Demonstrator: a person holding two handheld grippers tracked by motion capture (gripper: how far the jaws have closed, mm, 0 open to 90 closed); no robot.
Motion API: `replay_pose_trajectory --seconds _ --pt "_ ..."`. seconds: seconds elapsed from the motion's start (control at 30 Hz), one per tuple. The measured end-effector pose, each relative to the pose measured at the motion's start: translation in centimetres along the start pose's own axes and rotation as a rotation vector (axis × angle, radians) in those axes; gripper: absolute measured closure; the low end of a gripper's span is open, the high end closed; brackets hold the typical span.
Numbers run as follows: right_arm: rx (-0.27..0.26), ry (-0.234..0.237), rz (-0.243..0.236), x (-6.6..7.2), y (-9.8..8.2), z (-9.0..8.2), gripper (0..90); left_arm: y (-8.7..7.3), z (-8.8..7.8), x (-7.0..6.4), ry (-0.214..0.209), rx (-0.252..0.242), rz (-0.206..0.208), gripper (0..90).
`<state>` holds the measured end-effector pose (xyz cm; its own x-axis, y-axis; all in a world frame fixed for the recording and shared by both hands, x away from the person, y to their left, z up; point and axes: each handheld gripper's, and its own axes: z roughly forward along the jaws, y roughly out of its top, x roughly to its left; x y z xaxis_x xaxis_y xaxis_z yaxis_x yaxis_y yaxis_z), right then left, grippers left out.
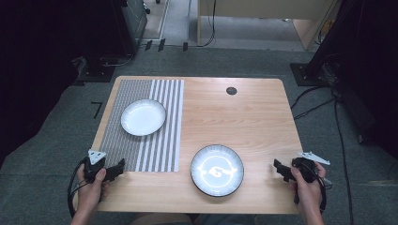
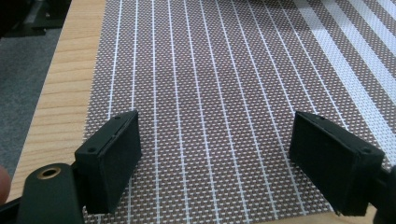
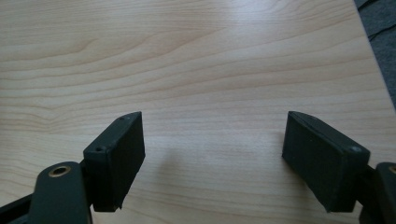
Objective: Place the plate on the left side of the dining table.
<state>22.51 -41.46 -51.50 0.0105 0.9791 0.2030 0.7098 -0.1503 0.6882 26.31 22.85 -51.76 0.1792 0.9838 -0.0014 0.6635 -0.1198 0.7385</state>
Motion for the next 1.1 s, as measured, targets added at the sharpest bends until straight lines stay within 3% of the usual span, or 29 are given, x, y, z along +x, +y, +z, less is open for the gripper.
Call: replay_pose_trajectory --seconds 0.4,0.63,1.1 --pt "-0.02 -0.018 -0.023 -1.0 -1.0 -0.8 18.0 0.0 0.0 0.0 0.0 0.0 0.0 16.4" --pt "-0.036 -0.092 -0.135 0.1 -1.7 -0.3 13.5 0.0 0.0 0.0 0.0 0.0 0.0 16.4" --pt "-0.039 -0.102 -0.147 0.3 -1.8 -0.3 13.6 0.0 0.0 0.0 0.0 0.0 0.0 16.4"
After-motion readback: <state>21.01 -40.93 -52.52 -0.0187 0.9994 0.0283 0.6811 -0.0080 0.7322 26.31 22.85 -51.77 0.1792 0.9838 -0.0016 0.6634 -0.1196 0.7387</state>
